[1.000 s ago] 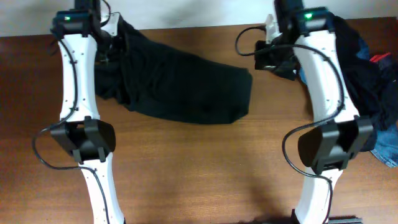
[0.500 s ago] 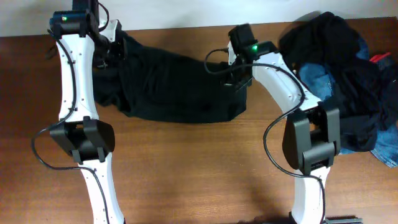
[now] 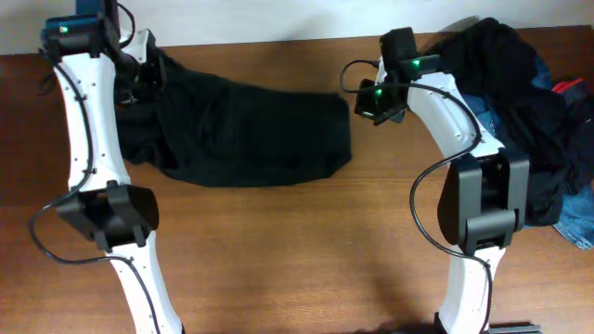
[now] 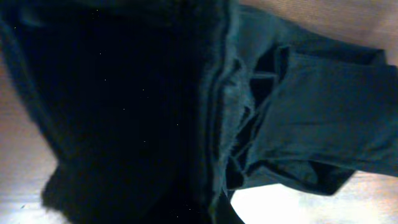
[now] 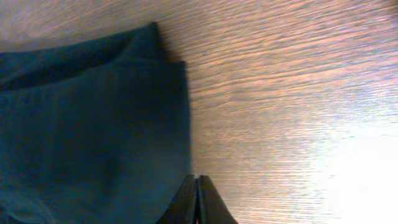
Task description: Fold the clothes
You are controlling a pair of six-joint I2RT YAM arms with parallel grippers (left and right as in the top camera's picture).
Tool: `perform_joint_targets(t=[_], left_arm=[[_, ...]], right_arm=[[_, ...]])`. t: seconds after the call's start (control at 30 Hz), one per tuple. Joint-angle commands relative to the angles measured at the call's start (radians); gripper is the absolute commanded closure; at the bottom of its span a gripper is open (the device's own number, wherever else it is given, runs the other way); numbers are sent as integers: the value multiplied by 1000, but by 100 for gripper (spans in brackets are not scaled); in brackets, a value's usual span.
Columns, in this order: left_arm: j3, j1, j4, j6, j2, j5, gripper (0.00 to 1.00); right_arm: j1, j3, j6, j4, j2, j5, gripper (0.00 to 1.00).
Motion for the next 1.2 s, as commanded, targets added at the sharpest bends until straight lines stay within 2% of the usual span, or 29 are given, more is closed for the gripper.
perform_joint_targets(t=[0.0, 0.6, 0.77, 1.0, 1.17], left_arm=[[24, 5, -9, 14, -64, -7, 99], [24, -46, 13, 11, -64, 0, 99], [24, -122, 56, 11, -64, 10, 100], [24, -283, 191, 10, -64, 26, 99], [24, -365, 249, -45, -64, 19, 100]], right_arm=[[30, -4, 11, 9, 22, -14, 96], [151, -4, 101, 125, 142, -106, 96], [168, -4, 123, 133, 182, -111, 96], [167, -4, 123, 126, 206, -113, 96], [166, -4, 122, 122, 208, -113, 96]])
